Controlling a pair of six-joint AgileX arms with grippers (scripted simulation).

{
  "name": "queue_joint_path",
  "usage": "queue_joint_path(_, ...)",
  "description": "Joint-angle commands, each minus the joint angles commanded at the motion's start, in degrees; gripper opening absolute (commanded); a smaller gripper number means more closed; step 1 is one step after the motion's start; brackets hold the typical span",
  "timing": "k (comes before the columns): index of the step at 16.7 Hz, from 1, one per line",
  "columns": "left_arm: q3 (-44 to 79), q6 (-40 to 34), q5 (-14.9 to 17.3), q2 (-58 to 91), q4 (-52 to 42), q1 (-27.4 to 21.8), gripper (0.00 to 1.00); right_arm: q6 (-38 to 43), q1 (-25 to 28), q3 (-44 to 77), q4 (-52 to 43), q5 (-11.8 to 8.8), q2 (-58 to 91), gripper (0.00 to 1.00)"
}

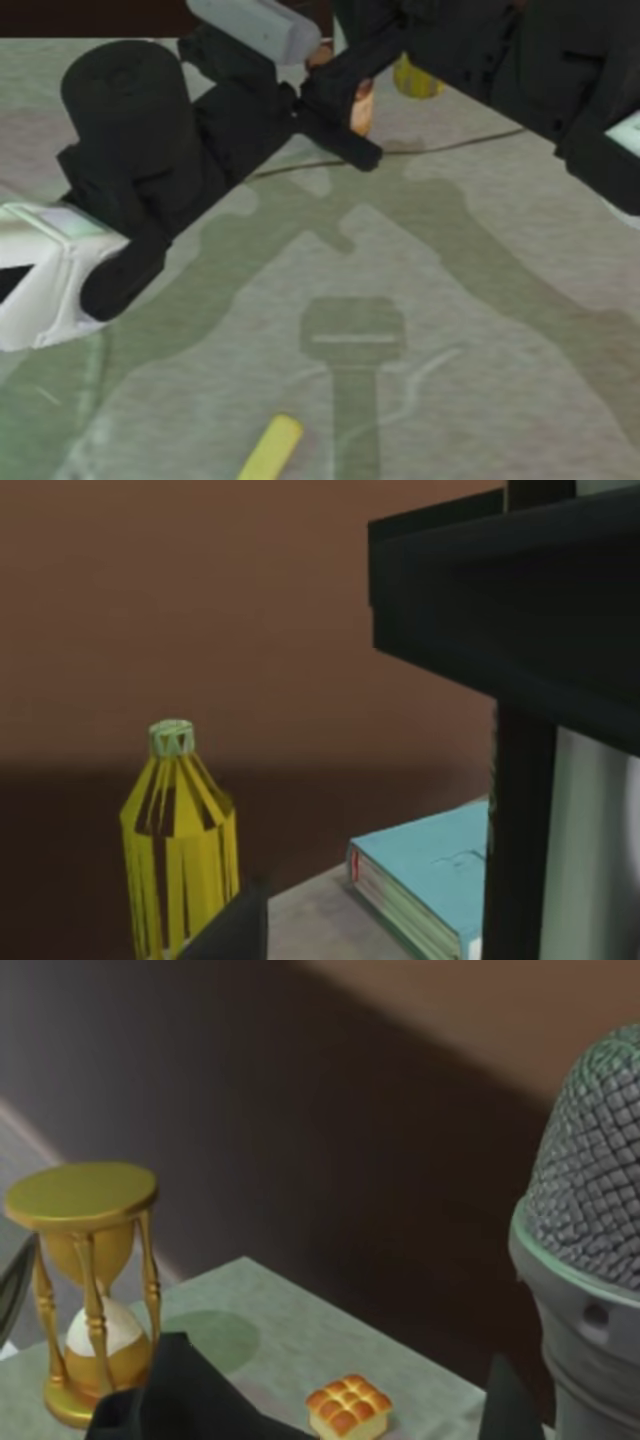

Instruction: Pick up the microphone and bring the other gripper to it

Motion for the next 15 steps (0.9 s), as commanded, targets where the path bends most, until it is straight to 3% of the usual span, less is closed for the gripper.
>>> queue_joint_path(5, -0.71, 0.75, -1.04, 0.31, -0.03, 0.73, 1.00, -0.44, -0.27, 0.37, 0.02, 0.58, -0.52, 0.00)
queue_joint_path(13, -12.96, 0.61, 0.67, -14.77, -2.72, 3.82, 1.00, -0.57, -6.27, -4.71, -0.21, -5.92, -5.98, 0.00)
queue_joint_path(15, -14.28, 0.62, 0.93, -16.18, -2.90, 4.12, 1.00, -0.61, -6.93, -5.30, -0.25, -6.71, -6.55, 0.00)
